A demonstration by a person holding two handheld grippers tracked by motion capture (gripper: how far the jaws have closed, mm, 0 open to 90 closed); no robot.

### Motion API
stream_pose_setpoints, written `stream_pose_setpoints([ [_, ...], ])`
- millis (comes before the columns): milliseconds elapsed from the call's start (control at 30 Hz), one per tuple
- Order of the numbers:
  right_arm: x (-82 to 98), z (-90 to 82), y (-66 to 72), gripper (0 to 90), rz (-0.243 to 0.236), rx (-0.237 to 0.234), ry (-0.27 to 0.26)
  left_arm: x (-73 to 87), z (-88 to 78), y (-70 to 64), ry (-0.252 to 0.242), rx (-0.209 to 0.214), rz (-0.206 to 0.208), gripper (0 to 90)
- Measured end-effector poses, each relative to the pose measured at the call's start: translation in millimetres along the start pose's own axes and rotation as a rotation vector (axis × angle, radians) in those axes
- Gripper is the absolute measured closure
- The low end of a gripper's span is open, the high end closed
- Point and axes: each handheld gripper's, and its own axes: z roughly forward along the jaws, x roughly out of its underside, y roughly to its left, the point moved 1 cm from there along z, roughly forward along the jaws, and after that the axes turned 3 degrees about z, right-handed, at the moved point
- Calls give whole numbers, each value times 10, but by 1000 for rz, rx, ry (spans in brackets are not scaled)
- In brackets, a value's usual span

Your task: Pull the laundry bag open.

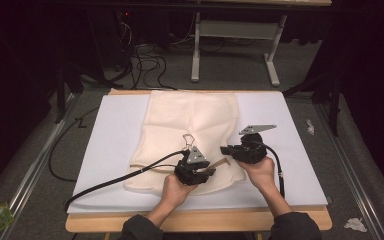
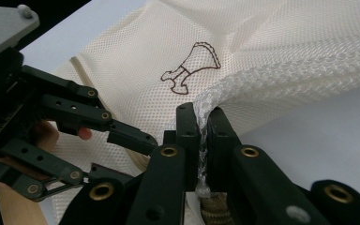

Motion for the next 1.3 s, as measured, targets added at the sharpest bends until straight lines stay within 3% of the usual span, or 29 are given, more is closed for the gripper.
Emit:
stream_pose_setpoints([
  [100, 1, 16, 2, 874, -2, 0, 0, -4, 20, 16, -2, 4, -14, 640],
  [400, -12, 60, 32, 875, 4, 4, -3, -57, -30, -38, -75, 47, -22, 645],
  [567, -23, 82, 75, 876, -7, 3, 3, -68, 56, -63, -43, 39, -2, 661],
  [833, -20, 81, 85, 876, -5, 6, 9, -74, 62, -85, -50, 46, -11, 629],
  [1000, -14, 91, 89, 876, -8, 4, 2, -101, 49, -99, -97, 45, -24, 630],
  [1133, -13, 95, 92, 876, -11, 6, -1, -115, 74, -91, -117, 47, -24, 669],
  [1300, 4, 97, 73, 875, -5, 2, -5, -124, 121, -76, -122, 63, -56, 728],
])
